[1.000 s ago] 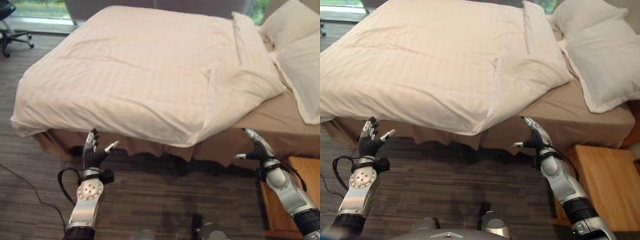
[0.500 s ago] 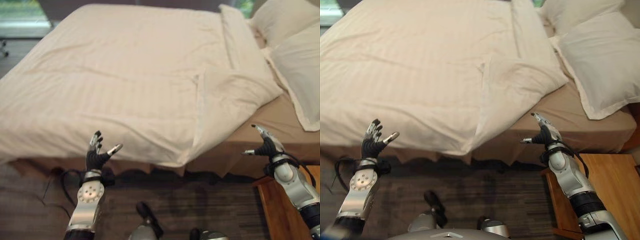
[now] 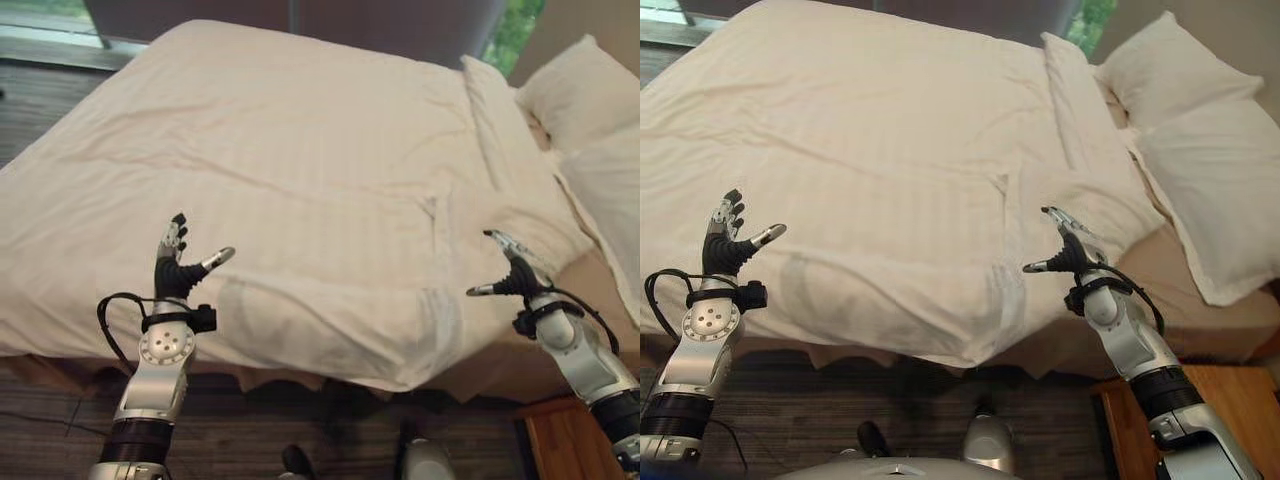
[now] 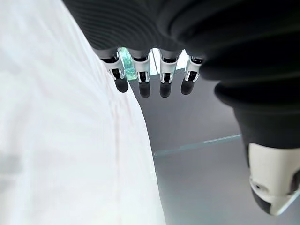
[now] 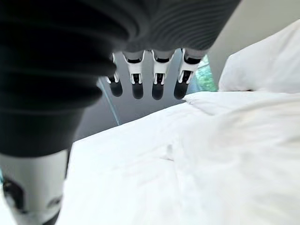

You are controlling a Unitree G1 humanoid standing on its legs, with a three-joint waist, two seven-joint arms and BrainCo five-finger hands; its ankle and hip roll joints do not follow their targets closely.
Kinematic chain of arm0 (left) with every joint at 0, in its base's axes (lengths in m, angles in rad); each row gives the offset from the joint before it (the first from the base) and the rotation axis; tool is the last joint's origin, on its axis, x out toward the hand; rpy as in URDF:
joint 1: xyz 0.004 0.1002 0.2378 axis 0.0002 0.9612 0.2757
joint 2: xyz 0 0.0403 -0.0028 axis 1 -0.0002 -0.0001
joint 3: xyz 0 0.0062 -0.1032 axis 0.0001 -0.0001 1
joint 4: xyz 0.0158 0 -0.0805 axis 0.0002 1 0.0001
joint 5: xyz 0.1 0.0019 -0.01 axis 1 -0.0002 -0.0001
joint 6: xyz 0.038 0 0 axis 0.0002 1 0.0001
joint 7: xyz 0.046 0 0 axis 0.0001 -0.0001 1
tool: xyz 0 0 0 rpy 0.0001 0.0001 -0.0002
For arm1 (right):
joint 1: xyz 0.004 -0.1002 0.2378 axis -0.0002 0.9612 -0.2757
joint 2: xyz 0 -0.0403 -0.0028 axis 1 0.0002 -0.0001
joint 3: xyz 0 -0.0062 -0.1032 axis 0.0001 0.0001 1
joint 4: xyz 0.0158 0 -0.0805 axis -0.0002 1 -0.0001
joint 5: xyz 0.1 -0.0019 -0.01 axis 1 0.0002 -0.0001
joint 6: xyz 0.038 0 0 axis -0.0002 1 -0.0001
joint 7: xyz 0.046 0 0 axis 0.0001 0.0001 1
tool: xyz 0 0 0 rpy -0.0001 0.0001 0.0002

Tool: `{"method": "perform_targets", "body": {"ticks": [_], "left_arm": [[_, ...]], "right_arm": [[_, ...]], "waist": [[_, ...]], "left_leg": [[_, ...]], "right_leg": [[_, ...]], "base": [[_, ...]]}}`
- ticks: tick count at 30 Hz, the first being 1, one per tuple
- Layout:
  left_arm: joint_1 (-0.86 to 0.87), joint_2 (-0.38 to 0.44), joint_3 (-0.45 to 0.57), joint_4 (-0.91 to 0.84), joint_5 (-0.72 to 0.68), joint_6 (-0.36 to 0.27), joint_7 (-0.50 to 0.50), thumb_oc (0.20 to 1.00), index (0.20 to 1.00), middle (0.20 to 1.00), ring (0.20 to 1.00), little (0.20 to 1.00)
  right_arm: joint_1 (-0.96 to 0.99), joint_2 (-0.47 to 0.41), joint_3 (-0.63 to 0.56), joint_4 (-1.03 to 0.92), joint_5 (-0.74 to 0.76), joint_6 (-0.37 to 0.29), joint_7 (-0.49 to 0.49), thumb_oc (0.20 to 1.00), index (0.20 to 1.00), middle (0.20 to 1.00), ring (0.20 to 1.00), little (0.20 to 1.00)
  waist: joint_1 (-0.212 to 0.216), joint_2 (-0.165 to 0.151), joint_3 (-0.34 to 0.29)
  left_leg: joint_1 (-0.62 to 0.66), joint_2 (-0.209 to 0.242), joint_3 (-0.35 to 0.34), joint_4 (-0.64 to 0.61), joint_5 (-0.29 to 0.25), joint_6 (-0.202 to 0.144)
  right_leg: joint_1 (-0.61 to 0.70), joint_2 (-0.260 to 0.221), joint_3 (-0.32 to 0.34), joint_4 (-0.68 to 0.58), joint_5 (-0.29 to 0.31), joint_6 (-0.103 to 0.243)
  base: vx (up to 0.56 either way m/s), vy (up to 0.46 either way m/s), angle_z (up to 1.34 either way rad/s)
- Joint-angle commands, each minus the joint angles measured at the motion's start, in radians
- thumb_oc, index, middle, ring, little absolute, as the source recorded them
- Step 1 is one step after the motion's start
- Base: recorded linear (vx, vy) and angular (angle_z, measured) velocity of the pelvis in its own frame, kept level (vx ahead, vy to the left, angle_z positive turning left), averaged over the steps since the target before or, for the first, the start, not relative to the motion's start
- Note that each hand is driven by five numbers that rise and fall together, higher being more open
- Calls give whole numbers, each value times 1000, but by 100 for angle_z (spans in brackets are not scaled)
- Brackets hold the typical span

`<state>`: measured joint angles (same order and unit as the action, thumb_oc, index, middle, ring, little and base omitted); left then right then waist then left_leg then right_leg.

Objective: Making the bed.

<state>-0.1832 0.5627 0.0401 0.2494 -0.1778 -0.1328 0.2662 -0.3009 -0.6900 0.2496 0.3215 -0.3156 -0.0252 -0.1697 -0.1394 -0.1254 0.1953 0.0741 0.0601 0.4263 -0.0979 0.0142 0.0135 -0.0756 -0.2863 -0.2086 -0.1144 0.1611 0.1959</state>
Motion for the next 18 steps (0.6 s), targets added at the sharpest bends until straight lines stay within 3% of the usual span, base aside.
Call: {"method": "perform_targets", "body": {"ticks": [1,4,12,14,18], "left_arm": [[-60,76,-8,-15,-3,-69,19,1000,1000,1000,1000,1000],[-122,75,-36,79,-7,-70,38,1000,1000,1000,1000,1000],[-140,76,-42,129,-12,-70,42,1000,1000,1000,1000,1000],[-133,64,-44,182,-25,-66,41,1000,1000,1000,1000,1000],[-135,49,-54,193,-36,-70,34,1000,1000,1000,1000,1000]], "right_arm": [[-140,-29,0,95,-40,22,-61,1000,1000,1000,1000,1000],[-213,-31,32,228,-68,50,-91,1000,1000,1000,1000,1000],[-276,-52,67,295,-74,48,-105,1000,1000,1000,1000,1000],[-313,-76,103,296,-91,41,-101,1000,1000,1000,1000,1000],[-353,-87,138,310,-90,40,-102,1000,1000,1000,1000,1000]], "waist": [[22,-18,1],[37,-37,-2],[32,-23,-13],[25,10,-15],[13,45,-13]], "left_leg": [[93,136,81,11,-80,-98],[127,118,59,11,-94,-105],[133,123,43,11,-91,-116],[108,160,38,11,-44,-146],[99,191,36,11,-18,-169]], "right_leg": [[-37,-16,-17,34,-102,20],[-1,-19,-38,29,-93,28],[24,-14,-46,27,-77,28],[29,13,-45,27,-74,0],[36,39,-49,27,-96,-18]], "base": [[305,-221,62],[265,-210,33],[100,-101,10],[229,-393,5],[116,-165,25]]}}
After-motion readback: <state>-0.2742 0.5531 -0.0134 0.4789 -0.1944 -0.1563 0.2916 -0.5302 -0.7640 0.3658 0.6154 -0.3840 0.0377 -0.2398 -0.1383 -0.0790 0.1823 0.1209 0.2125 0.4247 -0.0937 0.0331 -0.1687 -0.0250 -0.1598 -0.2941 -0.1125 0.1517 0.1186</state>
